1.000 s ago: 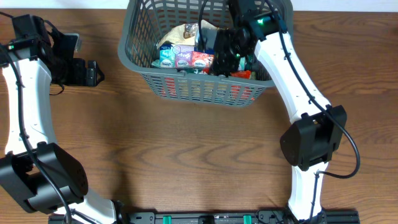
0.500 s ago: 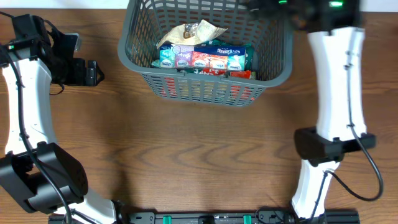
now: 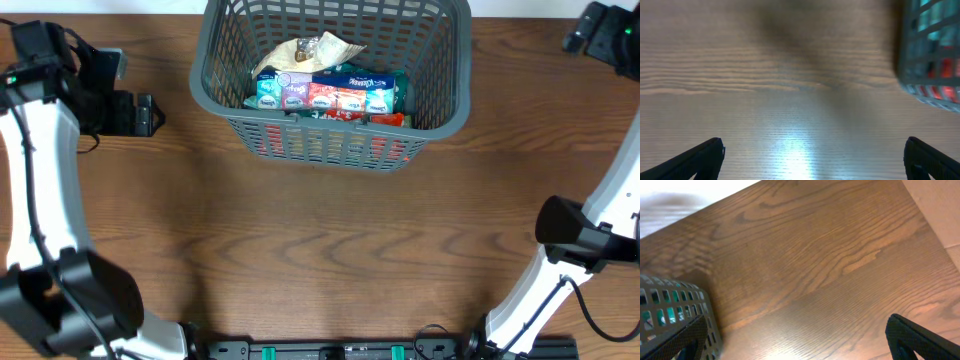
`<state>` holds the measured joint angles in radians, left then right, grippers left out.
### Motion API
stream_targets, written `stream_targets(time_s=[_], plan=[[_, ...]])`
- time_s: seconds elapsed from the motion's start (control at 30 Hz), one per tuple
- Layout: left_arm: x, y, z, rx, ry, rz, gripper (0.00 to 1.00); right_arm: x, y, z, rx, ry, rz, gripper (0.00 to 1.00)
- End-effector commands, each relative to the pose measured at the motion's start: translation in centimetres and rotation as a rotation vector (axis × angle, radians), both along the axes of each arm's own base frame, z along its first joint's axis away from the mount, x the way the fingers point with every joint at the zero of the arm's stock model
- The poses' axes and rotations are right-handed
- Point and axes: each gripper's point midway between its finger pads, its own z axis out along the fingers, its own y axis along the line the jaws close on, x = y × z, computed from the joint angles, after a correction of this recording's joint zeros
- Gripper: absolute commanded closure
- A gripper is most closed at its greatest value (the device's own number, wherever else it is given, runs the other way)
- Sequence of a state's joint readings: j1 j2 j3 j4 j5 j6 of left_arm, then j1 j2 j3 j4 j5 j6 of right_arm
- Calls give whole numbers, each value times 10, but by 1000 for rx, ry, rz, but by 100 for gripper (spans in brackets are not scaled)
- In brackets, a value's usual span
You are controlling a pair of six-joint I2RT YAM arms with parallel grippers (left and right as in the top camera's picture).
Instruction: Pack container
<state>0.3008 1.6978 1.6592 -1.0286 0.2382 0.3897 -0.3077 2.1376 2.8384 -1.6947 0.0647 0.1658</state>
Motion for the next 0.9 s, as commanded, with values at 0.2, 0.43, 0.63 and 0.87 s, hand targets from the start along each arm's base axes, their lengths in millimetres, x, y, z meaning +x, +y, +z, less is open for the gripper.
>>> stream_targets(time_s=[0.2,0.43,0.63,0.87], plan=[[-34,-60,98,2,-260,-130,1,-15,20,32,-53,-55,183,1],[-75,-115,129,30,-321,-291,1,-43,26,11,-16,62,176,1],[-117,-139,142,19,-337,-373,2,-88,36,-28,38,234,171,1],[-162,-146,144,21,-377,-414,1,-139,61,-67,102,323,194,1]])
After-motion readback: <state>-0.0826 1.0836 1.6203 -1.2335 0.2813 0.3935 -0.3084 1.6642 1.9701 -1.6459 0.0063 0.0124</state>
